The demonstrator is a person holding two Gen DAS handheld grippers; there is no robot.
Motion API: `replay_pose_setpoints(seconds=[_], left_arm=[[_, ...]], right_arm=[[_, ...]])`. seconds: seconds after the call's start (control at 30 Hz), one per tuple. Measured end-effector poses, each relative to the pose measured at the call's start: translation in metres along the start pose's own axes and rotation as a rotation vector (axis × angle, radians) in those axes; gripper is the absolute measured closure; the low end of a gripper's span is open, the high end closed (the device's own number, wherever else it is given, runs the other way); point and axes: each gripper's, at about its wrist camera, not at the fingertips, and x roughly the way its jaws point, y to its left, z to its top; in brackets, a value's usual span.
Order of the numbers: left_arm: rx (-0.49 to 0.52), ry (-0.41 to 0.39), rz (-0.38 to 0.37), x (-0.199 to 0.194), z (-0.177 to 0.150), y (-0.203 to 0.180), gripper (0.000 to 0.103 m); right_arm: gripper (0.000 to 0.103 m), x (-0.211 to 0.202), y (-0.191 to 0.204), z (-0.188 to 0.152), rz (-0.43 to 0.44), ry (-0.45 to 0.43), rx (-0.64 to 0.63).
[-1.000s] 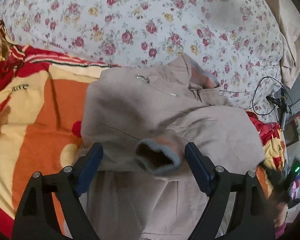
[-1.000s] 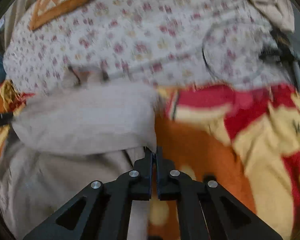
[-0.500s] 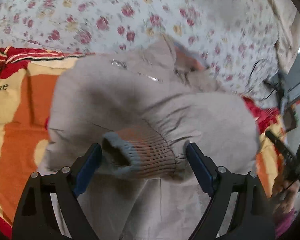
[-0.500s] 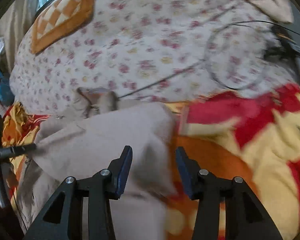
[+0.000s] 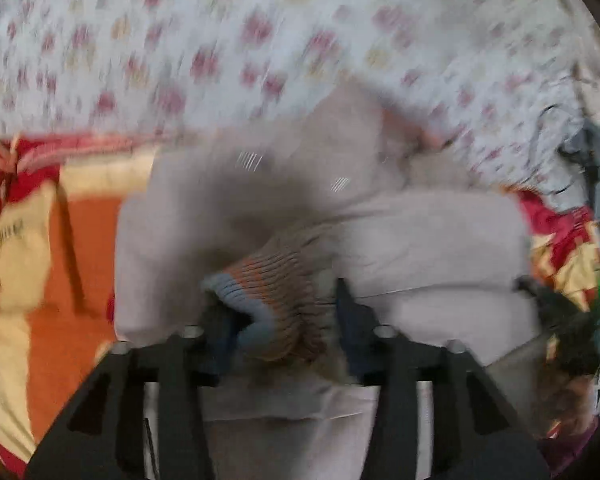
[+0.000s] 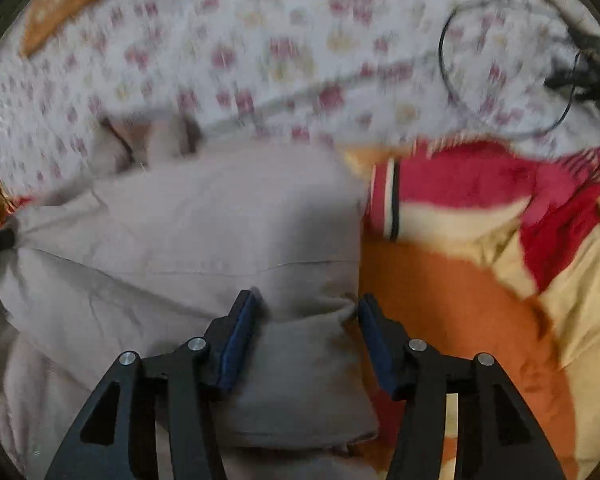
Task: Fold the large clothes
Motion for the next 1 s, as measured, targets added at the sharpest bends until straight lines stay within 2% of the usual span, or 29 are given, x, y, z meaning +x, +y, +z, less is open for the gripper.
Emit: replay_pose_setpoints(seconds=[0.1, 0.17, 0.3, 0.37, 0.43, 0.5, 0.57, 0.73, 0.77, 0.87, 0.93, 1.0], left_arm=[[-0.027, -0.023, -0.022, -0.010, -0.005, 0.007, 0.040], [-0.032, -0.084, -0.032, -0.026, -0.005, 0.006, 0.036], [-0.025, -0.170, 0.002, -0.037, -0.007, -0.002, 0.028], [-0.022, -0.144, 0.033, -0.026, -0.006, -0.003, 0.028], [-0.016, -0.094, 0.091, -0.008, -0.005, -0.003, 0.028], [-0.009, -0.043, 0.106, 0.007, -0.009, -0.002, 0.027], [0.006, -0.054, 0.114, 0.011, -0.012, -0.002, 0.026], [0.014, -0.083, 0.113, 0.011, -0.017, -0.002, 0.025], [0.005, -0.084, 0.108, 0.008, -0.018, -0.002, 0.025], [-0.031, -0.074, 0.088, -0.005, -0.022, 0.002, 0.025], [-0.039, -0.080, 0.079, -0.024, -0.029, 0.004, 0.025], [-0.009, -0.106, 0.092, -0.048, -0.043, 0.005, 0.025]], right_arm=[[0.047, -0.018, -0.007, 0.009, 0.003, -0.016, 0.038], [0.047, -0.035, -0.007, 0.016, 0.009, -0.068, 0.043], [0.047, -0.033, 0.015, 0.031, 0.085, -0.068, 0.010], [0.048, -0.017, 0.028, 0.032, 0.068, -0.045, -0.017], [0.048, 0.015, 0.037, 0.030, -0.004, 0.009, -0.043], [0.047, 0.030, 0.037, 0.027, -0.030, 0.006, -0.052], [0.047, 0.023, 0.037, 0.027, -0.031, 0.005, -0.054], [0.043, -0.040, 0.032, 0.008, 0.008, -0.054, -0.065], [0.041, -0.041, 0.032, 0.002, 0.006, -0.050, -0.068], [0.038, -0.015, 0.036, -0.012, -0.034, 0.037, -0.104], [0.038, -0.014, 0.031, -0.010, -0.015, 0.033, -0.070], [0.036, -0.037, 0.024, -0.008, 0.001, 0.002, -0.032]])
